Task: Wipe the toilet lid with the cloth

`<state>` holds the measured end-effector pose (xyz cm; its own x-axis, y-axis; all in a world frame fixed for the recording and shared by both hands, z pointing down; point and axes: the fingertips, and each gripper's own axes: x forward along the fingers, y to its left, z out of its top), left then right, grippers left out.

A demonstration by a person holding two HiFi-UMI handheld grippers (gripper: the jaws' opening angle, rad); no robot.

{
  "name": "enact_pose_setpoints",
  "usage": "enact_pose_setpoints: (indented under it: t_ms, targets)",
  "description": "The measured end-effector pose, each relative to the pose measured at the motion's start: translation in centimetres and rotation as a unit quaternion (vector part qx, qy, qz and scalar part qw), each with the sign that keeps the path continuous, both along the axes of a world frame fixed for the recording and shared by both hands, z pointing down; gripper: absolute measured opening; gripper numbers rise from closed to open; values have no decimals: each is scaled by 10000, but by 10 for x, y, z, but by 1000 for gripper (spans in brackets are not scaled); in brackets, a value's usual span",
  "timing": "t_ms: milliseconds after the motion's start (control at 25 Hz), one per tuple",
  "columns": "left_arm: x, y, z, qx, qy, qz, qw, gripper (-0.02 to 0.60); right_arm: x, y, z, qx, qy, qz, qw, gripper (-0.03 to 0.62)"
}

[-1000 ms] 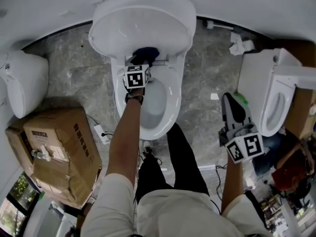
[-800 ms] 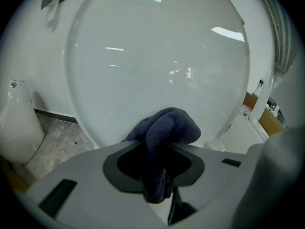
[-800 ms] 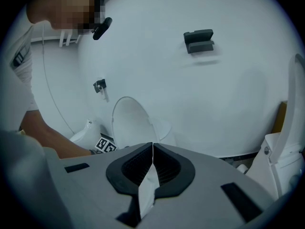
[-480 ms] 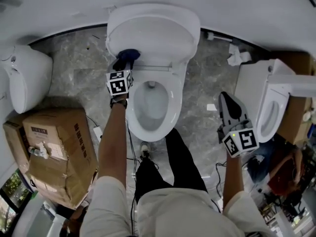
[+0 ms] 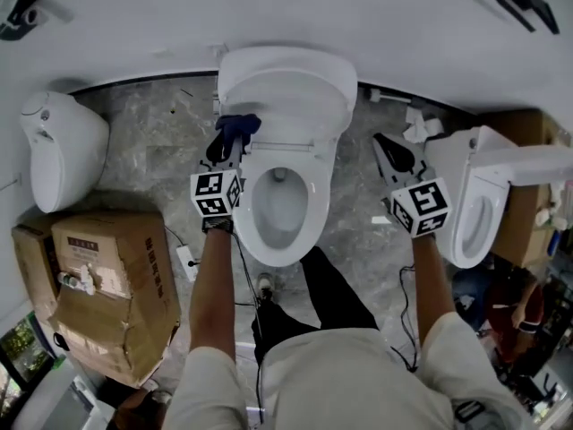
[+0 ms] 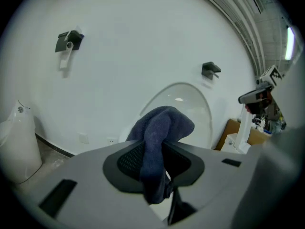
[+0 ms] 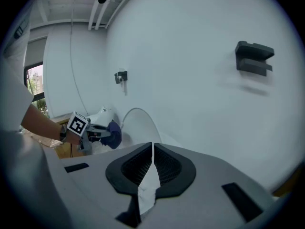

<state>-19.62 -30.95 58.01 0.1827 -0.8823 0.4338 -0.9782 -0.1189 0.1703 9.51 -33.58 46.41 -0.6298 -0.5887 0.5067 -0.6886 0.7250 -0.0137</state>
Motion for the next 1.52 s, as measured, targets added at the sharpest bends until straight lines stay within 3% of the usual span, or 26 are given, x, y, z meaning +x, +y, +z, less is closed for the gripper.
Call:
enact_pose_setpoints:
  t_ms: [240, 400, 560, 720, 1000, 1520]
  targets:
    - [0, 17, -70, 462, 468, -141, 9977, 103, -48, -26, -14, -1, 156, -737, 9972, 32]
    - [2, 37, -106, 680, 633, -221, 9954, 103, -71, -41, -4, 60, 540, -1115, 9923, 39]
    - [10, 60, -131, 745, 550, -161, 9956, 103, -86, -62, 11, 30, 852, -1338, 9873, 109]
    - [17, 76, -144, 760, 545, -17, 9956, 103, -90, -83, 24, 81, 1142, -1403, 9835, 115]
    - [18, 97, -155, 753, 541, -95, 9956, 103, -101, -96, 51, 163, 1785, -2043, 9624, 114]
    - [4, 120, -164, 740, 418, -153, 9963, 102, -99, -83, 48, 111, 1693, -1643, 9717, 76]
